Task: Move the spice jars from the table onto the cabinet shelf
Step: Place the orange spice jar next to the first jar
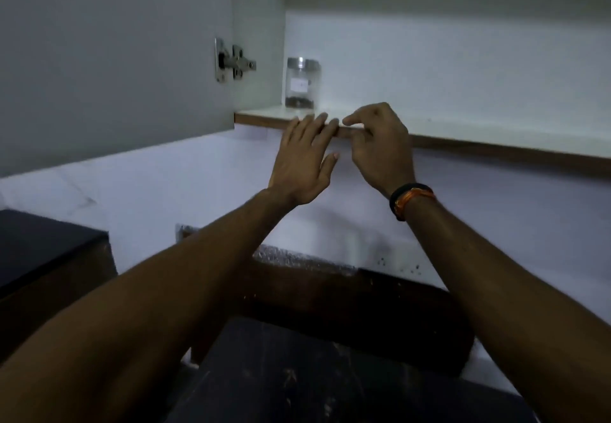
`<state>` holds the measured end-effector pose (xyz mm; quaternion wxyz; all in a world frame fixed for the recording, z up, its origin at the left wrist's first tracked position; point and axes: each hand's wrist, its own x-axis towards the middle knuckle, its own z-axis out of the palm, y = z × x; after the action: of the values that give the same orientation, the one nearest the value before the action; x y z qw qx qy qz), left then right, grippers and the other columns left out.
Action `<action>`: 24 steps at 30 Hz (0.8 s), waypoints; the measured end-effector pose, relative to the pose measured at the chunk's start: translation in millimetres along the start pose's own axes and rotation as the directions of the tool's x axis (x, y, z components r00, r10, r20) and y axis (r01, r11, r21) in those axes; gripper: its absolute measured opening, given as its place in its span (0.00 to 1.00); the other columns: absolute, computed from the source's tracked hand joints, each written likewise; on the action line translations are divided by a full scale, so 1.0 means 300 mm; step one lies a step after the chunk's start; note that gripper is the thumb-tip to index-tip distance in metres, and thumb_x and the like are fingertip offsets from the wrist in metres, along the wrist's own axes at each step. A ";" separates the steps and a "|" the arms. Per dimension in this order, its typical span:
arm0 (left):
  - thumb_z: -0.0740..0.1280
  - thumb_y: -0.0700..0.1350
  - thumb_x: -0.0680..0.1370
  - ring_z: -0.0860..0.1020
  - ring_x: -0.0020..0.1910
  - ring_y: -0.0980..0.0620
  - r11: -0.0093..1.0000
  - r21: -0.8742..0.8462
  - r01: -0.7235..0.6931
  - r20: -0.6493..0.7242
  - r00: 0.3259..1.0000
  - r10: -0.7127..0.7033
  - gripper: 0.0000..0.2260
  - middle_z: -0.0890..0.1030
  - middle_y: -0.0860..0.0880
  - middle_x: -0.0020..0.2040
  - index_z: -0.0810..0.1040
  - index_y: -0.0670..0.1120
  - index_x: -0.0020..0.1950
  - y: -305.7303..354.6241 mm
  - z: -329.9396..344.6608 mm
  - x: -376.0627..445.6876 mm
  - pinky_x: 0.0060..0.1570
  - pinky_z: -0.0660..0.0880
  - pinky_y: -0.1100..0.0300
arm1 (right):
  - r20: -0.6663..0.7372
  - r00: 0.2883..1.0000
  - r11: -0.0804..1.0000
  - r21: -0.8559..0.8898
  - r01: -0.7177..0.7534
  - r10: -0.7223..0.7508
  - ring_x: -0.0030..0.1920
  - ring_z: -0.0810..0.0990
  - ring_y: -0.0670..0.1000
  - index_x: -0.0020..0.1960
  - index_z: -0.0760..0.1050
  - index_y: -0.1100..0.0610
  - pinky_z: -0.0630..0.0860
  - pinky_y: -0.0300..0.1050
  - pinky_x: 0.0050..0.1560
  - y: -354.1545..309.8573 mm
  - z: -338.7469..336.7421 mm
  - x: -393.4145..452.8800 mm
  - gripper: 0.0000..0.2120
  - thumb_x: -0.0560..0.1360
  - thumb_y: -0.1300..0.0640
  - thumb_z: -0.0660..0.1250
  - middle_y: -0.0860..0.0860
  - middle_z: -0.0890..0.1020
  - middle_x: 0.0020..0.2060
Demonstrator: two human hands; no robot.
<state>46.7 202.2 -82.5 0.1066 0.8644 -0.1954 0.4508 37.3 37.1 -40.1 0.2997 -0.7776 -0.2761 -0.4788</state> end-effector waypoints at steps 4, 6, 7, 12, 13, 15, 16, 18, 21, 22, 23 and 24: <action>0.63 0.45 0.82 0.68 0.74 0.39 0.985 -0.168 0.034 0.152 0.988 -0.009 0.23 0.66 0.40 0.78 0.67 0.41 0.77 0.048 0.058 -0.265 0.70 0.66 0.46 | -0.037 0.997 0.998 -0.002 -0.067 0.067 0.54 0.79 0.53 0.49 0.82 0.59 0.75 0.41 0.53 -0.018 0.049 -0.253 0.12 0.73 0.69 0.63 0.55 0.79 0.51; 0.64 0.43 0.80 0.70 0.71 0.39 0.973 -0.189 0.134 0.340 0.938 -0.063 0.23 0.67 0.40 0.77 0.69 0.42 0.76 0.064 0.091 -0.407 0.69 0.69 0.45 | 0.035 0.985 0.983 0.057 -0.173 0.172 0.51 0.79 0.52 0.47 0.82 0.59 0.76 0.40 0.54 -0.026 0.091 -0.398 0.12 0.72 0.70 0.63 0.54 0.79 0.49; 0.64 0.43 0.79 0.71 0.70 0.38 0.964 -0.194 0.181 0.418 0.904 -0.086 0.23 0.68 0.40 0.76 0.70 0.42 0.75 0.074 0.107 -0.475 0.68 0.69 0.45 | 0.080 0.970 0.969 0.079 -0.234 0.228 0.50 0.79 0.51 0.46 0.83 0.59 0.76 0.41 0.53 -0.030 0.112 -0.473 0.13 0.72 0.70 0.63 0.53 0.79 0.48; 0.63 0.39 0.76 0.77 0.61 0.40 0.879 -0.205 0.430 0.692 0.699 -0.181 0.15 0.79 0.40 0.61 0.78 0.40 0.62 0.116 0.186 -0.802 0.59 0.74 0.48 | 0.400 0.794 0.869 -0.011 -0.495 0.457 0.50 0.81 0.55 0.47 0.83 0.59 0.75 0.44 0.54 -0.067 0.205 -0.868 0.12 0.72 0.69 0.62 0.54 0.81 0.49; 0.64 0.38 0.76 0.78 0.57 0.41 0.848 -0.199 0.490 0.733 0.649 -0.203 0.13 0.81 0.40 0.57 0.80 0.40 0.59 0.122 0.196 -0.871 0.54 0.75 0.50 | 0.472 0.737 0.847 -0.041 -0.530 0.484 0.51 0.80 0.55 0.48 0.83 0.59 0.75 0.44 0.55 -0.081 0.215 -0.952 0.13 0.73 0.69 0.62 0.55 0.81 0.50; 0.64 0.37 0.76 0.80 0.52 0.42 0.785 -0.177 0.593 0.794 0.557 -0.242 0.10 0.83 0.42 0.52 0.81 0.40 0.55 0.138 0.216 -1.008 0.49 0.75 0.53 | 0.610 0.614 0.818 -0.100 -0.567 0.500 0.53 0.79 0.56 0.51 0.82 0.60 0.72 0.42 0.55 -0.113 0.226 -1.116 0.13 0.74 0.69 0.62 0.56 0.81 0.53; 0.64 0.38 0.77 0.81 0.51 0.44 0.757 -0.160 0.634 0.815 0.518 -0.261 0.09 0.83 0.43 0.52 0.81 0.41 0.54 0.146 0.222 -1.076 0.48 0.74 0.54 | 0.671 0.549 0.806 -0.126 -0.578 0.499 0.54 0.79 0.56 0.53 0.82 0.60 0.71 0.42 0.55 -0.133 0.227 -1.200 0.13 0.74 0.69 0.62 0.56 0.80 0.54; 0.63 0.40 0.79 0.81 0.50 0.48 0.697 -0.137 0.703 0.841 0.454 -0.293 0.07 0.83 0.46 0.51 0.81 0.44 0.52 0.158 0.228 -1.195 0.49 0.74 0.57 | 0.746 0.437 0.777 -0.167 -0.607 0.503 0.56 0.78 0.54 0.56 0.81 0.58 0.73 0.44 0.59 -0.176 0.222 -1.355 0.14 0.75 0.68 0.62 0.55 0.79 0.55; 0.62 0.41 0.81 0.78 0.46 0.54 0.594 -0.104 0.797 0.869 0.364 -0.336 0.08 0.78 0.55 0.45 0.76 0.53 0.48 0.178 0.217 -1.325 0.43 0.72 0.65 | 0.793 0.338 0.755 -0.220 -0.617 0.507 0.60 0.77 0.51 0.61 0.79 0.56 0.71 0.41 0.62 -0.230 0.207 -1.538 0.16 0.76 0.65 0.63 0.52 0.78 0.59; 0.61 0.40 0.81 0.78 0.46 0.55 0.562 -0.094 0.821 0.870 0.342 -0.354 0.09 0.77 0.56 0.45 0.76 0.53 0.48 0.184 0.214 -1.361 0.42 0.70 0.66 | 0.809 0.312 0.755 -0.228 -0.615 0.498 0.62 0.77 0.51 0.64 0.78 0.55 0.72 0.42 0.63 -0.243 0.206 -1.585 0.16 0.77 0.62 0.64 0.52 0.77 0.60; 0.61 0.40 0.82 0.78 0.45 0.55 0.523 -0.082 0.848 0.874 0.314 -0.371 0.09 0.78 0.55 0.45 0.76 0.52 0.49 0.191 0.209 -1.395 0.42 0.71 0.66 | 0.825 0.287 0.758 -0.235 -0.609 0.486 0.63 0.76 0.51 0.67 0.76 0.54 0.72 0.44 0.65 -0.254 0.204 -1.625 0.17 0.78 0.58 0.65 0.51 0.76 0.62; 0.61 0.40 0.82 0.79 0.45 0.55 0.481 -0.069 0.874 0.878 0.282 -0.387 0.08 0.78 0.53 0.46 0.77 0.51 0.50 0.199 0.205 -1.428 0.42 0.71 0.65 | 0.838 0.268 0.763 -0.240 -0.600 0.475 0.64 0.74 0.51 0.69 0.73 0.52 0.72 0.46 0.66 -0.263 0.203 -1.658 0.20 0.78 0.54 0.66 0.51 0.74 0.64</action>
<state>-155.6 229.8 -468.8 0.4340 0.8901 0.0439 -0.1321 -177.5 63.6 -498.8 0.3100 -0.9322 -0.1360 0.1283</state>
